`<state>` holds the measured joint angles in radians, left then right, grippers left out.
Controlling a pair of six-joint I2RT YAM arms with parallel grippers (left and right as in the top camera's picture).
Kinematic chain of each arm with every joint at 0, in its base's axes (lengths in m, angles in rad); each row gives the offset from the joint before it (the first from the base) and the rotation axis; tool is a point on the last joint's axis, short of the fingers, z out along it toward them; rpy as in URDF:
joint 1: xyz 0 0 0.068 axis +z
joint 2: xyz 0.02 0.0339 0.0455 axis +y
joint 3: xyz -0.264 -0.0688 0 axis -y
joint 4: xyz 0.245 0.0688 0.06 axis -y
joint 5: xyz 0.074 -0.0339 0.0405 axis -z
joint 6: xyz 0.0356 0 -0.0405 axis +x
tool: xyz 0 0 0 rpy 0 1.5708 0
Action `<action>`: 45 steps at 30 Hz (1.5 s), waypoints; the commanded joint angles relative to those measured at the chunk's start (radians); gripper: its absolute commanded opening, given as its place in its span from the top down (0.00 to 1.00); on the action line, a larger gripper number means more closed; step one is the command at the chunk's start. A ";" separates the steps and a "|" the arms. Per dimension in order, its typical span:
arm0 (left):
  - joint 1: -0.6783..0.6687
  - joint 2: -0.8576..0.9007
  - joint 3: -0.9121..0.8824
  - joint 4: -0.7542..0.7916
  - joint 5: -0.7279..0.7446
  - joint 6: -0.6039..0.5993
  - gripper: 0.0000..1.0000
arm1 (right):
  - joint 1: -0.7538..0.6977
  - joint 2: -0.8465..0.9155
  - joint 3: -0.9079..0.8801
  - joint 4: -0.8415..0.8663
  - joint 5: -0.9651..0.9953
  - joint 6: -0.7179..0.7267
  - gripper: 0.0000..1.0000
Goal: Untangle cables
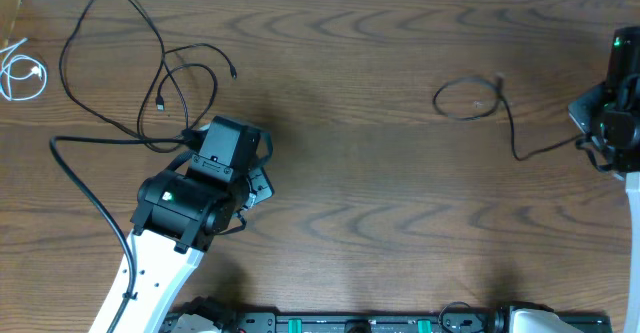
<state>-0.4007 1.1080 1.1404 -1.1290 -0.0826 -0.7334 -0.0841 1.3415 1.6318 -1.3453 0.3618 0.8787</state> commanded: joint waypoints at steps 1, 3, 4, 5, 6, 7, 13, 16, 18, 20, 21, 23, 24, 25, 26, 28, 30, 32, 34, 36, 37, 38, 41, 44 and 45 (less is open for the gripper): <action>0.005 -0.005 0.019 0.031 0.129 0.071 0.46 | 0.007 0.021 0.008 0.048 -0.361 -0.071 0.99; 0.005 -0.005 0.019 0.045 0.168 0.069 0.46 | 0.020 0.031 0.008 0.092 -0.505 -0.146 0.99; 0.005 -0.005 0.019 0.052 0.187 0.064 0.46 | 0.027 0.034 0.008 0.109 -0.570 -0.176 0.99; 0.005 -0.005 0.019 0.063 0.210 0.057 0.39 | 0.037 0.039 0.008 0.126 -0.644 -0.208 0.99; 0.005 -0.005 0.019 0.071 0.223 0.039 0.39 | 0.048 0.042 0.008 0.140 -0.715 -0.237 0.99; 0.005 -0.005 0.019 0.077 0.229 0.004 0.38 | 0.059 0.045 0.008 0.152 -0.770 -0.262 0.99; 0.005 -0.005 0.019 0.118 0.229 -0.189 0.29 | 0.178 0.048 0.008 0.220 -1.038 -0.391 0.99; 0.005 -0.005 0.019 0.159 0.229 -0.286 0.29 | 0.259 0.048 0.008 0.265 -1.206 -0.430 0.99; 0.005 -0.005 0.019 0.178 0.229 -0.335 0.29 | 0.302 0.048 0.008 0.327 -1.356 -0.484 0.99; 0.005 -0.005 0.019 0.196 0.229 -0.358 0.29 | 0.341 0.048 0.008 0.417 -1.508 -0.493 0.99; 0.005 -0.005 0.019 0.203 0.229 -0.358 0.29 | 0.354 0.048 0.008 0.460 -1.562 -0.489 0.99; 0.005 -0.005 0.019 0.208 0.229 -0.364 0.29 | 0.380 0.046 0.008 0.555 -1.639 -0.447 0.99; 0.005 -0.005 0.019 0.208 0.229 -0.365 0.29 | 0.393 0.043 0.008 0.591 -1.646 -0.415 0.99; 0.005 -0.005 0.019 0.208 0.229 -0.365 0.29 | 0.408 0.037 0.008 0.628 -1.643 -0.378 0.99; 0.005 -0.005 0.019 0.207 0.229 -0.364 0.29 | 0.417 0.031 0.009 0.653 -1.637 -0.366 0.99; 0.005 -0.005 0.019 0.204 0.229 -0.364 0.29 | 0.433 0.012 0.010 0.679 -1.597 -0.358 0.98; 0.005 -0.005 0.019 0.203 0.229 -0.364 0.29 | 0.437 -0.019 0.010 0.669 -1.514 -0.356 0.98; 0.005 -0.005 0.019 0.200 0.228 -0.364 0.29 | 0.435 -0.050 0.010 0.627 -1.379 -0.363 0.98; 0.008 -0.003 0.019 0.198 0.228 -0.364 0.29 | 0.430 -0.079 0.010 0.544 -1.178 -0.364 0.99; 0.010 -0.002 0.019 0.193 0.227 -0.363 0.29 | 0.430 -0.098 0.010 0.447 -0.946 -0.364 0.98; 0.010 -0.002 0.019 0.192 0.223 -0.360 0.28 | 0.430 -0.102 0.010 0.394 -0.819 -0.363 0.98; 0.010 -0.002 0.019 0.188 0.220 -0.360 0.29 | 0.430 -0.103 0.010 0.354 -0.725 -0.363 0.97; 0.010 0.000 0.019 0.188 0.222 -0.335 0.29 | 0.430 -0.092 0.010 0.234 -0.459 -0.354 0.83; 0.010 0.008 0.019 0.179 0.222 -0.318 0.28 | 0.430 -0.065 0.010 0.150 -0.271 -0.351 0.63; 0.010 0.010 0.019 0.172 0.222 -0.318 0.29 | 0.430 -0.057 0.010 0.135 -0.240 -0.351 0.63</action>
<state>-0.3954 1.1103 1.1404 -0.9451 0.1513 -1.0725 0.3481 1.2633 1.6352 -1.1927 -0.1566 0.5220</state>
